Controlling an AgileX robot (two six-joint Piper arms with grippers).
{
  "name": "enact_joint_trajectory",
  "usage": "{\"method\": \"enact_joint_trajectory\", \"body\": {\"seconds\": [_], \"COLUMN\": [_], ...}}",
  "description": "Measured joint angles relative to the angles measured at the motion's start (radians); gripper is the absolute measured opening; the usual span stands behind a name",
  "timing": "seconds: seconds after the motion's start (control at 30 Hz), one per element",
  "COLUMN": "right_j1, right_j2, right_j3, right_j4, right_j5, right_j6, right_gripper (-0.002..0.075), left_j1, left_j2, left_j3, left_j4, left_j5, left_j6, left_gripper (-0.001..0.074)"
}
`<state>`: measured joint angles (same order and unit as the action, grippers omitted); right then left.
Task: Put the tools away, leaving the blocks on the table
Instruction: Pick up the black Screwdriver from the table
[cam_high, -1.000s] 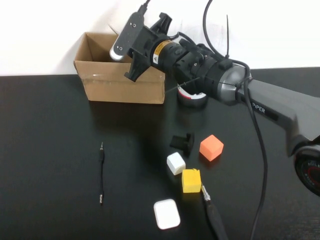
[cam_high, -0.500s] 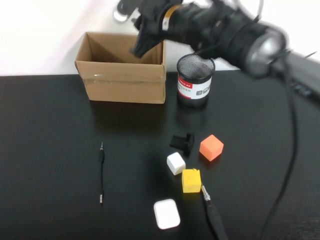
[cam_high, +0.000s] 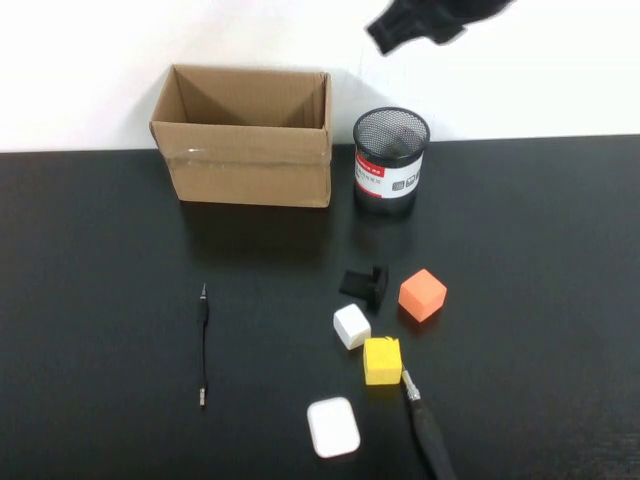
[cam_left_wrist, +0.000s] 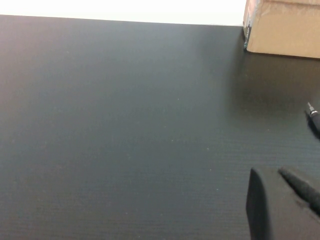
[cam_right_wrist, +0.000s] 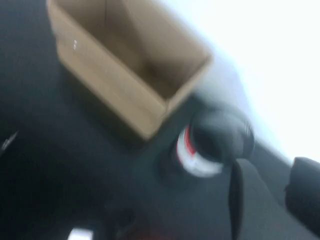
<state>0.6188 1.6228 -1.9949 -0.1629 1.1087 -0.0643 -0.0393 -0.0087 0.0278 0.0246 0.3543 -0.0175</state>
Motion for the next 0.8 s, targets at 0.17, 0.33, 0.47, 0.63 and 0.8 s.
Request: {"method": "enact_joint_trajectory", "body": {"seconds": [0.17,0.33,0.47,0.63,0.8], "right_j1": [0.0,0.0,0.0,0.0,0.0], "right_j2": [-0.121,-0.244,-0.304,-0.317,-0.311], "right_j3": [0.173,0.465,0.662,0.862,0.978], "right_j4": [-0.007,-0.052,-0.052,-0.015,0.057], "right_j5": [-0.046,-0.133,-0.165,-0.198,-0.286], "right_j6": [0.064,0.17,0.257,0.306,0.328], "right_gripper": [0.0141,0.0141,0.0141,0.0141,0.0141], "left_j1": [0.0,0.0,0.0,0.0,0.0], "left_j2": [0.0,0.0,0.0,0.0,0.0], "left_j3": [0.0,0.0,0.0,0.0,0.0], "left_j4": [0.0,0.0,0.0,0.0,0.0], "left_j5": [0.0,0.0,0.0,0.0,0.0], "left_j6": [0.0,0.0,0.0,0.0,0.0], "left_gripper": [-0.0004,-0.0004,-0.0004,-0.0004,-0.0004]}}
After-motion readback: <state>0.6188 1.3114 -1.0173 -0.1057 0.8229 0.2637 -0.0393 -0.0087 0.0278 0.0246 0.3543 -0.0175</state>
